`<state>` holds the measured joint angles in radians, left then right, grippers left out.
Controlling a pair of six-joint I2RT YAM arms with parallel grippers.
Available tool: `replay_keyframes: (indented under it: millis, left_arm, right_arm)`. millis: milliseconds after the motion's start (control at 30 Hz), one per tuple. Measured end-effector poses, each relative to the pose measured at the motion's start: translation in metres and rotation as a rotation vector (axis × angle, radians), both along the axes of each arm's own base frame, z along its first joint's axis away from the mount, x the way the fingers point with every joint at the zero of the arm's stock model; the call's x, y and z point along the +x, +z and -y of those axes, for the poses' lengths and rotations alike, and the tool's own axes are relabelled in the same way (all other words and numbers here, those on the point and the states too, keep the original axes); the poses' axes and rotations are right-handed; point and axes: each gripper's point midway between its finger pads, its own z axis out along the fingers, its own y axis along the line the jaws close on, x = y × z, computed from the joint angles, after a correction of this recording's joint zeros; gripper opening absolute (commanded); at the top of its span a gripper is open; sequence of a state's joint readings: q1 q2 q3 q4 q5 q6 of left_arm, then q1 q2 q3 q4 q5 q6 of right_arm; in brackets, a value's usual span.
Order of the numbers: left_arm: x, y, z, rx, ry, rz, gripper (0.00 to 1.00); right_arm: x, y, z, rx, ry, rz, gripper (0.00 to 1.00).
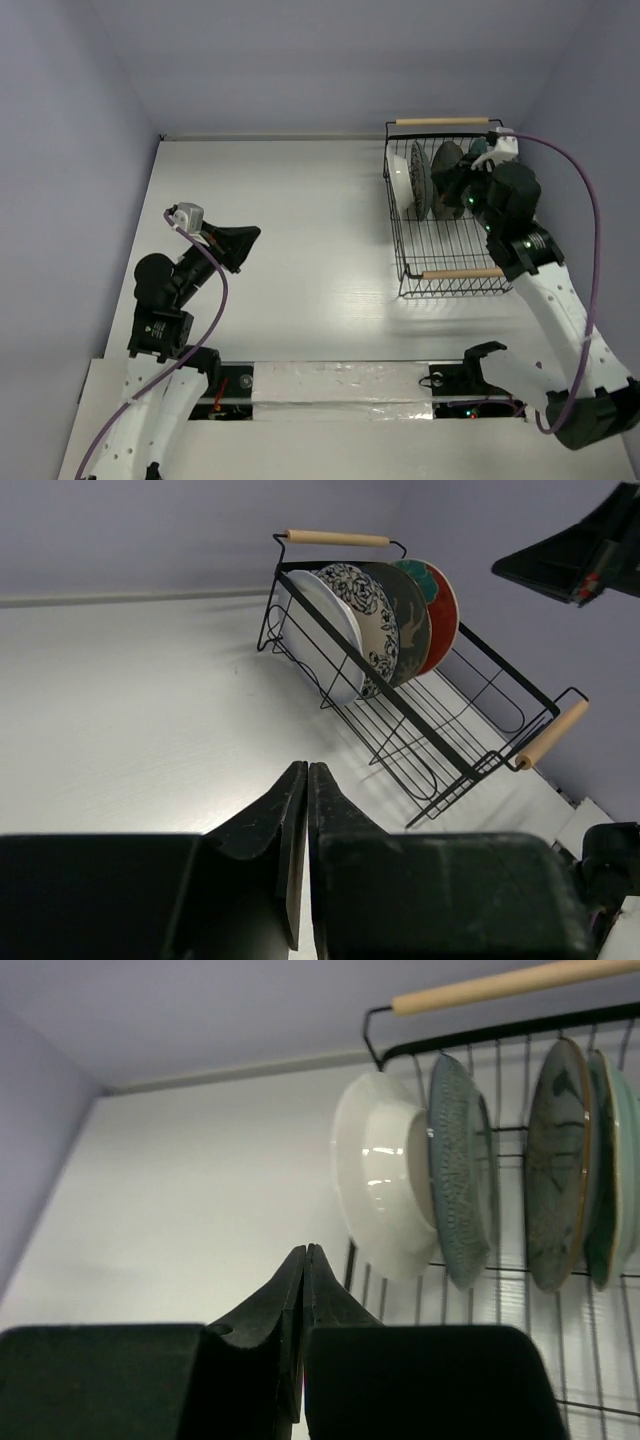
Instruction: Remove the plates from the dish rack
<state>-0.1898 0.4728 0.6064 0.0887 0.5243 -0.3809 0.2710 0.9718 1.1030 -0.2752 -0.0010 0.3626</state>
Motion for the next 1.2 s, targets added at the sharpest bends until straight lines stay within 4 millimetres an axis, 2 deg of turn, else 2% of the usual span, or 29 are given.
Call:
replay_keyframes:
  millis: [67, 100, 133, 167, 233, 400, 500, 733, 967, 1100, 1200]
  left_arm:
    - [0.001, -0.001, 0.000, 0.001, 0.003, -0.004, 0.12]
    - [0.001, -0.001, 0.000, 0.001, 0.004, -0.005, 0.21]
    - [0.002, -0.002, 0.000, 0.002, 0.004, -0.008, 0.26]
    - [0.002, -0.003, 0.000, 0.003, 0.005, -0.011, 0.31]
    - [0.004, -0.004, 0.000, 0.002, 0.006, -0.020, 0.34]
    - [0.007, -0.009, 0.001, 0.005, 0.004, -0.039, 0.45]
    - [0.007, -0.010, 0.001, 0.006, 0.003, -0.043, 0.46]
    - [0.008, -0.010, 0.001, 0.006, 0.003, -0.045, 0.47]
    - [0.007, -0.009, 0.001, 0.006, 0.001, -0.042, 0.51]
    - [0.005, -0.007, 0.001, 0.004, 0.000, -0.032, 0.51]
    - [0.003, -0.005, 0.002, 0.003, -0.006, -0.024, 0.52]
  right_arm:
    - [0.016, -0.012, 0.000, -0.041, -0.035, -0.041, 0.09]
    - [0.025, -0.018, 0.001, -0.064, -0.056, -0.063, 0.18]
    - [0.034, -0.026, 0.005, -0.093, -0.085, -0.088, 0.39]
    - [0.043, -0.033, 0.009, -0.117, -0.113, -0.113, 0.47]
    - [0.058, -0.045, 0.017, -0.184, -0.161, -0.156, 0.57]
    - [0.091, -0.074, 0.029, -0.308, -0.246, -0.254, 0.58]
    - [0.103, -0.089, 0.033, -0.361, -0.270, -0.301, 0.57]
    - [0.122, -0.108, 0.034, -0.447, -0.290, -0.366, 0.57]
    - [0.128, -0.134, 0.038, -0.535, -0.324, -0.431, 0.53]
    - [0.133, -0.144, 0.042, -0.570, -0.352, -0.457, 0.45]
    - [0.138, -0.143, 0.043, -0.603, -0.376, -0.460, 0.36]
